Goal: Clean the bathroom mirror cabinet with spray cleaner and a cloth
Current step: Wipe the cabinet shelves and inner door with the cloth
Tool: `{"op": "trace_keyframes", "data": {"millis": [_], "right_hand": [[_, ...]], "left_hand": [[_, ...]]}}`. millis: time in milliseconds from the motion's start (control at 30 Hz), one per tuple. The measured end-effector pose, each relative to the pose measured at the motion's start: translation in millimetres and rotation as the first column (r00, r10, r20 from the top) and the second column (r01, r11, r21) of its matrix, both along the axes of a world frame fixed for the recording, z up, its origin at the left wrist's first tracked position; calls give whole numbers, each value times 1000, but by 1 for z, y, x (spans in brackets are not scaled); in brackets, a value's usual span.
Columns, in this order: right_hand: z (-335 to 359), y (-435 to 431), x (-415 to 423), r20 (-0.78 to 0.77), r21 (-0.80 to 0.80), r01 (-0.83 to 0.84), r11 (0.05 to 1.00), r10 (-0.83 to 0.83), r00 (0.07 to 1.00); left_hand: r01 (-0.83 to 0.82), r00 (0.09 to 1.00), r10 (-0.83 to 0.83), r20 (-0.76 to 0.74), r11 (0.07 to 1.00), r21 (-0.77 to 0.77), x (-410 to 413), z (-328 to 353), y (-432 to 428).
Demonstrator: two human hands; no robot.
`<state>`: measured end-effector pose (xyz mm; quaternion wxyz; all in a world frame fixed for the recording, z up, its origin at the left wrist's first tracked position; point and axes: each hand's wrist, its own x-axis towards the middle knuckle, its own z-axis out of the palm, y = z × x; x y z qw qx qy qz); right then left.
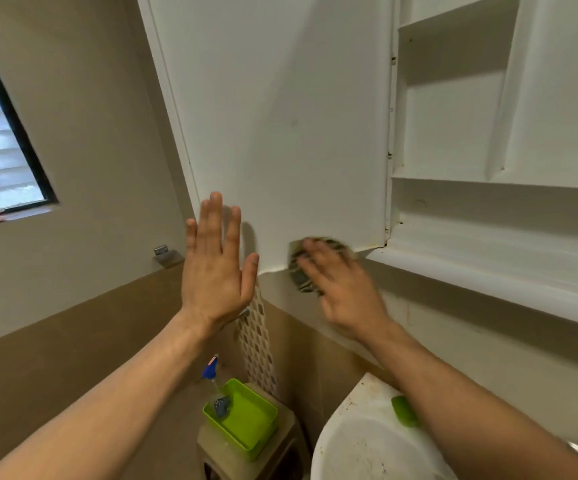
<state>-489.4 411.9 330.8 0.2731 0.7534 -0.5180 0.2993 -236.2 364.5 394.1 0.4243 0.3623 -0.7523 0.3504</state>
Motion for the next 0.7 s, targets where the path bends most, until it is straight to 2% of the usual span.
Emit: {"op": "trace_keyframes", "data": {"millis": [100,200,233,267,333,400,433,500,533,600,633,667,700], "right_hand": [[0,8,-26,283,46,311,949,-311,907],[6,8,16,501,158,354,922,-384,776],[4,9,32,521,173,327,929,-369,770],[-2,12,46,481,164,281,946,-325,814],[-14,16,55,291,142,154,978,-190,938],[-8,13,40,250,129,148,981,-177,952],[0,7,31,319,115,221,968,-247,915],[24,-4,17,562,178,358,917,-393,728],[33,-9,16,655,219,374,901,-420,628],[38,-13,34,764,238,349,906,-396,508],[33,-12,48,784,221,331,917,-369,499],[25,-9,63,764,182,316,931,-337,550],[12,-3,75,687,151,302,941,-320,652]], "left_hand": [[-40,975,48,215,998,-42,-17,3,-5],[-14,940,32,338,998,-56,-42,20,-14],[-7,929,29,369,998,-62,-47,29,-17],[3,914,25,405,998,-69,-51,38,-20],[30,873,26,487,994,-106,-58,63,-24],[48,854,43,519,986,-160,-66,93,-27],[48,852,55,521,982,-182,-72,110,-28],[39,843,81,531,977,-212,-85,142,-28],[34,832,96,546,974,-223,-91,154,-29],[33,802,126,584,967,-254,-101,166,-32],[30,795,139,590,963,-267,-104,166,-34],[28,794,145,591,961,-274,-107,164,-35],[28,795,141,590,963,-267,-109,160,-36]]}}
